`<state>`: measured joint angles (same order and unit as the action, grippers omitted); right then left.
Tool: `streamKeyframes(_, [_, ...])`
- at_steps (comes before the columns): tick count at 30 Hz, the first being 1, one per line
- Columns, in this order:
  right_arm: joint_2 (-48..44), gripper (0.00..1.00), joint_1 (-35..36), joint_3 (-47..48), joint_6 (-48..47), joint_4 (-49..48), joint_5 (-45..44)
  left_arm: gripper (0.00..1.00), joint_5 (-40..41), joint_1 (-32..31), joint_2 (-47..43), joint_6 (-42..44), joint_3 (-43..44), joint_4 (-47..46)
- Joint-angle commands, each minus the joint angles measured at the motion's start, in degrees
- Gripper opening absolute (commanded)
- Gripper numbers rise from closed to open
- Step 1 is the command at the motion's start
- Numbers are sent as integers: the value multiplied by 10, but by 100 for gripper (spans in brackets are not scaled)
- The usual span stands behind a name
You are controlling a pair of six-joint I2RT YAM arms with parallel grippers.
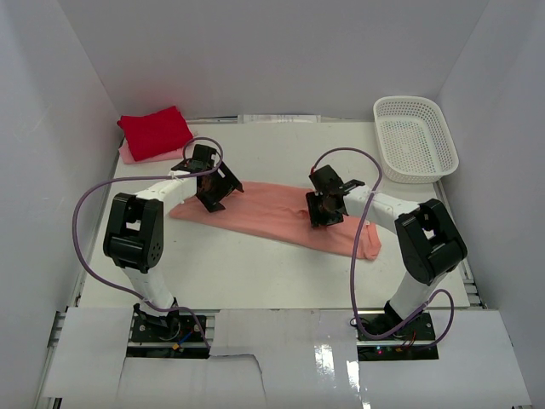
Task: Fold and stack the t-shirts
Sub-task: Fold the other side of the tshirt into a rectangle
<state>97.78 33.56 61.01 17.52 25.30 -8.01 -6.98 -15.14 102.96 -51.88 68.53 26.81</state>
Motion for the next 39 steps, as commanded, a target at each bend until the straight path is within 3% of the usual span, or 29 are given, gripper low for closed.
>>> streamKeyframes(1, [4, 54, 4, 24, -6, -6, -17, 91, 11, -2, -14, 8, 18, 10])
streamKeyframes(6, [-2, 53, 4, 19, -9, -24, -25, 91, 13, -2, -15, 9, 17, 12])
streamKeyframes(12, [18, 41, 4, 46, -9, -31, -47, 91, 11, -2, -17, 13, 17, 14])
streamKeyframes(16, [42, 28, 4, 71, -15, -38, -52, 91, 14, -2, -18, 14, 15, 18])
streamKeyframes(21, [67, 27, 4, 133, -36, -41, -70, 91, 14, -2, -21, 16, 12, 18])
streamKeyframes(26, [107, 32, 4, 208, -78, -46, -129, 91, 14, -2, -21, 17, 11, 18])
streamKeyframes(29, [118, 47, 4, 234, -93, -72, -165, 91, 11, -2, -20, 18, 10, 18])
streamKeyframes(32, [126, 75, 4, 255, -102, -71, -183, 91, 11, -2, -21, 20, 9, 18])
streamKeyframes(39, [15, 76, 3, 163, -73, -43, -119, 91, 37, 10, -8, 68, 66, 48])
